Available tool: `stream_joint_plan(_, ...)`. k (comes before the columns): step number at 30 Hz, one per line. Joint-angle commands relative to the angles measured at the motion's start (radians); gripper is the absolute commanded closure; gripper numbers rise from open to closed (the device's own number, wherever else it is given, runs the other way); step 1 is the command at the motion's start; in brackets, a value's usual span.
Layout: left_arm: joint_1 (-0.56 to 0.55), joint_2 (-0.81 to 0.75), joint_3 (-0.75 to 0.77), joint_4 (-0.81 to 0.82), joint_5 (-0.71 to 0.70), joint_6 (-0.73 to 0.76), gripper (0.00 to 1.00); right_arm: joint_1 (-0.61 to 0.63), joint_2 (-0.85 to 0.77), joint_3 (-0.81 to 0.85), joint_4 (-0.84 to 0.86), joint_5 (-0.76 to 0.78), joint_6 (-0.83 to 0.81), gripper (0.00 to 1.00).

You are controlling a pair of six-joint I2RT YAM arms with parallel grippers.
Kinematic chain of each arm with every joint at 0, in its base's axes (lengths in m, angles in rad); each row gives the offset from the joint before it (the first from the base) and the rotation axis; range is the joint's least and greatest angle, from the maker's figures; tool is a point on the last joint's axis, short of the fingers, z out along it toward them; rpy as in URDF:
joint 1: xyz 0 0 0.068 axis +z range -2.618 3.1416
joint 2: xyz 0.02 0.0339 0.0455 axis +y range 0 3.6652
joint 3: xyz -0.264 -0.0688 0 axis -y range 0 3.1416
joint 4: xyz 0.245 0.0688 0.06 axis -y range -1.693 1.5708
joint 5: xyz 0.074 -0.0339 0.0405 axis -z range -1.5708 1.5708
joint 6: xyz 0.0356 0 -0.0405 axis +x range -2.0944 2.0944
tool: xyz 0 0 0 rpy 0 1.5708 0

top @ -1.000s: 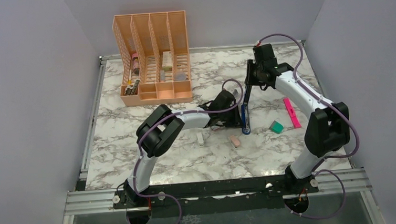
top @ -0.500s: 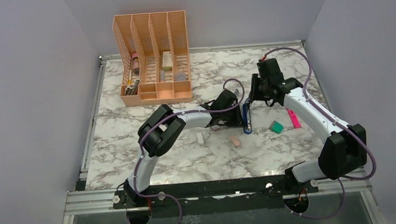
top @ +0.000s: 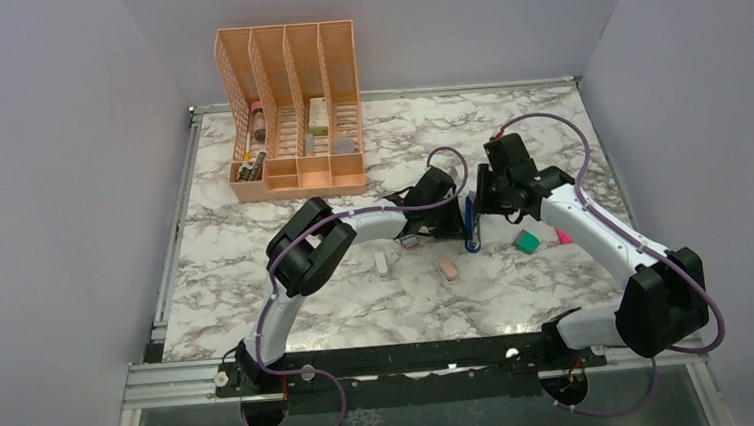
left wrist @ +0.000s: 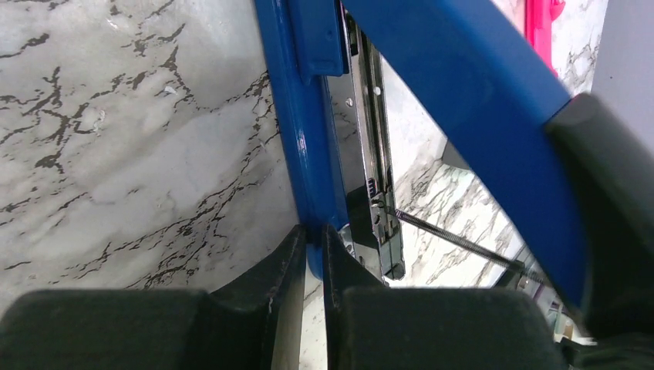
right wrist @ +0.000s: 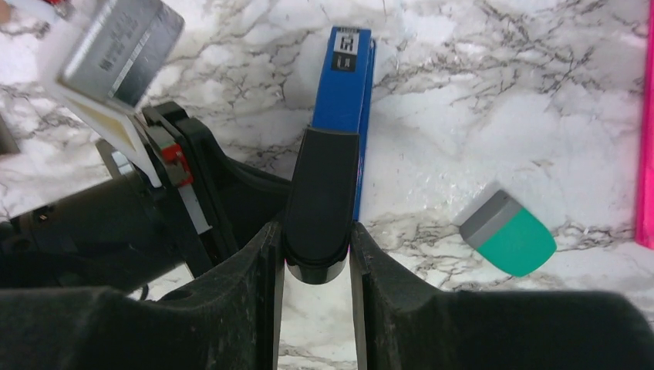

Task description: Load the staples into the stapler

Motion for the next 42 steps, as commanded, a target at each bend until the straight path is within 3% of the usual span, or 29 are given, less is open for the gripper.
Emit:
stream_joint_plan(1,-0.003,0.038,0.024,-0.03,-0.06,0.015,0.87,0.032,-0.045,-0.037,0.0,-0.087,0.077,0.73)
stream_joint_plan(7,-0.002,0.028,0.024,-0.021,-0.046,0.016,0.87,0.046,-0.042,-0.149,0.071,-0.056,0.089,0.73)
stream_joint_plan(18,0.008,-0.013,-0.001,-0.013,-0.031,0.007,0.86,0.047,0.068,-0.197,0.133,-0.021,0.113,0.74)
stream_joint_plan(35,0.027,-0.126,-0.078,-0.03,-0.113,0.031,0.84,0.047,0.27,-0.191,0.133,-0.035,0.133,0.73)
stream_joint_plan(42,0.032,-0.182,-0.092,-0.063,-0.161,0.061,0.81,0.047,0.246,-0.134,0.102,-0.004,0.133,0.68)
